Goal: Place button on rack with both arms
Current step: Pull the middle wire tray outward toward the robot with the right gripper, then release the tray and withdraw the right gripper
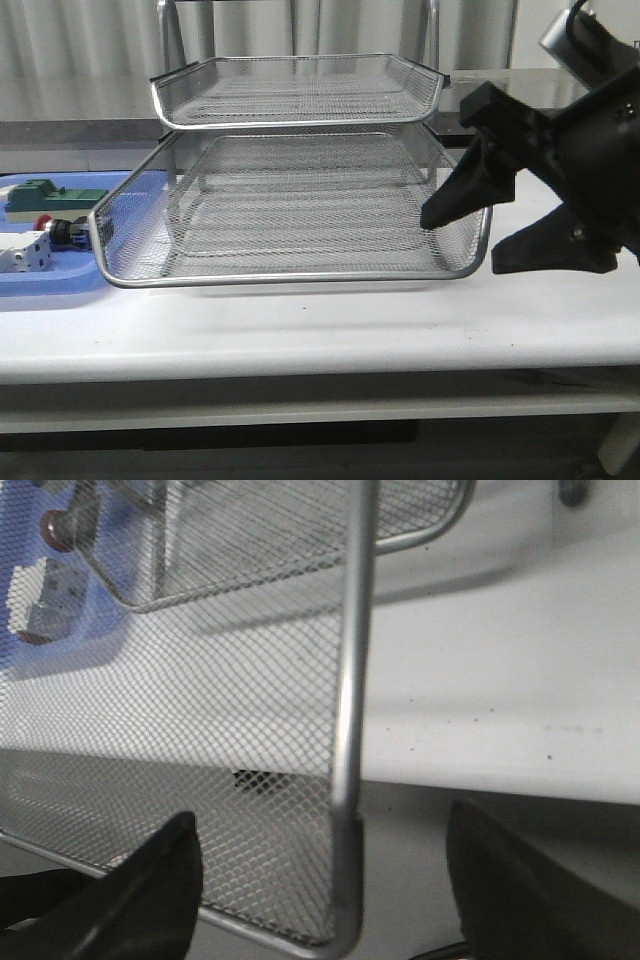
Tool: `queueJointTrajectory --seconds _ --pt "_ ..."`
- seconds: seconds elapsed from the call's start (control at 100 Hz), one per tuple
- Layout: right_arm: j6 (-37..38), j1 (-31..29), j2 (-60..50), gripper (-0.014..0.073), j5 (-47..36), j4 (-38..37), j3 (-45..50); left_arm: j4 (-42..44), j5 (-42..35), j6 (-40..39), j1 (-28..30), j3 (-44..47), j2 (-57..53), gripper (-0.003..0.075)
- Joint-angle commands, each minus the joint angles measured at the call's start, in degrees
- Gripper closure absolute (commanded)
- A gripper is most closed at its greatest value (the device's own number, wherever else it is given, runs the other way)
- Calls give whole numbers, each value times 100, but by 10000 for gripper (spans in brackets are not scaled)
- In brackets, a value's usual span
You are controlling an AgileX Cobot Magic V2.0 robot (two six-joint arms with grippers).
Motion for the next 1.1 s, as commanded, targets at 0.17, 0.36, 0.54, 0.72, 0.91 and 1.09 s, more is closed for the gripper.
queueJointTrajectory --seconds 0.17,0.36,0.54,0.72,0.91,1.09 --pt "17 9 -709 69 158 -223 -94 -43 -476 -63 16 264 -193 741" --pt "742 4 -1084 80 84 -1272 -94 -43 -476 -63 16 264 -193 741" --pt "1814 -115 -1578 125 169 -2825 -94 -43 -476 -63 16 264 -193 741" --pt "2998 -569 -2254 129 606 -4435 -113 -43 -476 -63 16 264 -193 741" --pt "3689 -1273 -3091 129 1280 -5644 -184 -43 -476 -63 16 264 -193 741" --pt "4147 -1707 -3718 129 2040 -6358 -583 -43 -476 -63 16 264 -193 741"
